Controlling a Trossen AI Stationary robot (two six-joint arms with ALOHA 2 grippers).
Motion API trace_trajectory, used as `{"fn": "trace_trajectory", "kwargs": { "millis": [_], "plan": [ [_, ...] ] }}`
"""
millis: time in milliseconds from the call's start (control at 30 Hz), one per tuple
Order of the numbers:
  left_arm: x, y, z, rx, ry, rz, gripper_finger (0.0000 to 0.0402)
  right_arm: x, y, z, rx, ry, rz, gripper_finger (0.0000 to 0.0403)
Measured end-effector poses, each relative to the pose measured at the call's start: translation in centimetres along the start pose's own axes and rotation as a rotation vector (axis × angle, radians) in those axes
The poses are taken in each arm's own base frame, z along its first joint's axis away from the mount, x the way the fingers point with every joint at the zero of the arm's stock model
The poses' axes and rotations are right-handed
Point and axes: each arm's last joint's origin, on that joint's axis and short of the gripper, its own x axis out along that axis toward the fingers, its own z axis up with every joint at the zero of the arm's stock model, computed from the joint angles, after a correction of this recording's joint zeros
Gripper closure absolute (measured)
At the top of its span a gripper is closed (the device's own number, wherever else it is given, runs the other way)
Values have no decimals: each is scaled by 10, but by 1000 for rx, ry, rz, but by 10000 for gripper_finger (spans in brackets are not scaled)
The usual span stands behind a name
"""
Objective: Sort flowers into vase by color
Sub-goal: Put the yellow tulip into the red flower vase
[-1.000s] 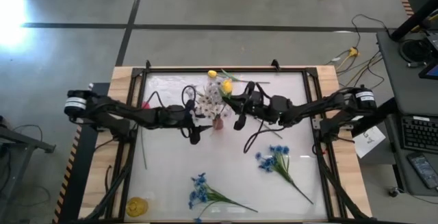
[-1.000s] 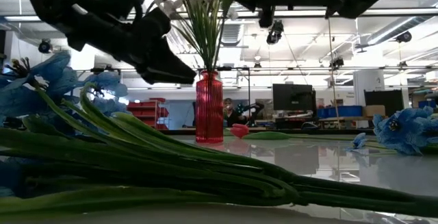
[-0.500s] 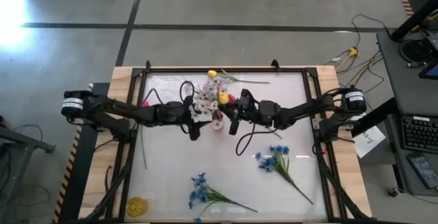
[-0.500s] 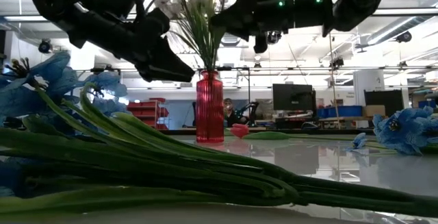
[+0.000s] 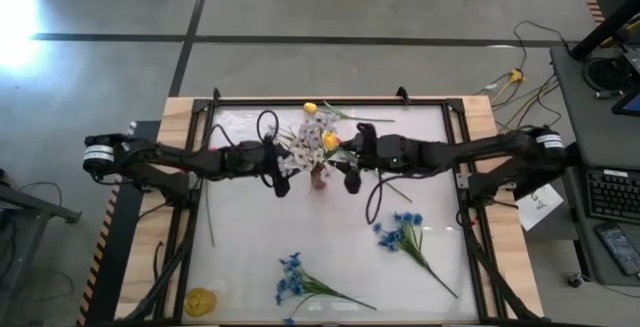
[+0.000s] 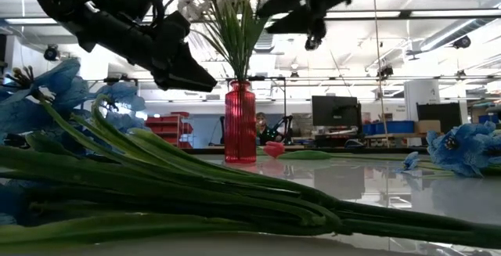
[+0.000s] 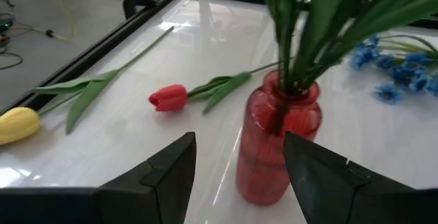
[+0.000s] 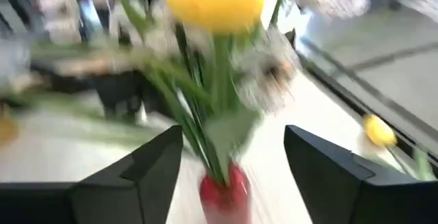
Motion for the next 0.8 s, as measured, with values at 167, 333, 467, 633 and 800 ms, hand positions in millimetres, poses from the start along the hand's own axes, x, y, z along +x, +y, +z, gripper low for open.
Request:
{"fn": "trace_trajectory", "kwargs": {
  "millis": [167, 333, 467, 633, 800],
  "plan": [
    [-4, 5, 1, -1, 37, 20, 196, -32, -7, 14, -78, 218, -17, 125],
    [-18, 8, -3, 17, 166, 33, 196, -47, -37, 8, -58, 391, -129, 118],
    [-34, 9, 0, -6, 183, 37, 196, -36, -78, -14, -10, 505, -207, 125],
    [-54, 12, 1, -98, 181, 45, 196, -6, -140, -37, 38, 564, -177, 141],
    [-63, 13, 1, -212, 144, 48, 196, 29, -198, -58, 5, 594, -146, 160]
  ]
}}
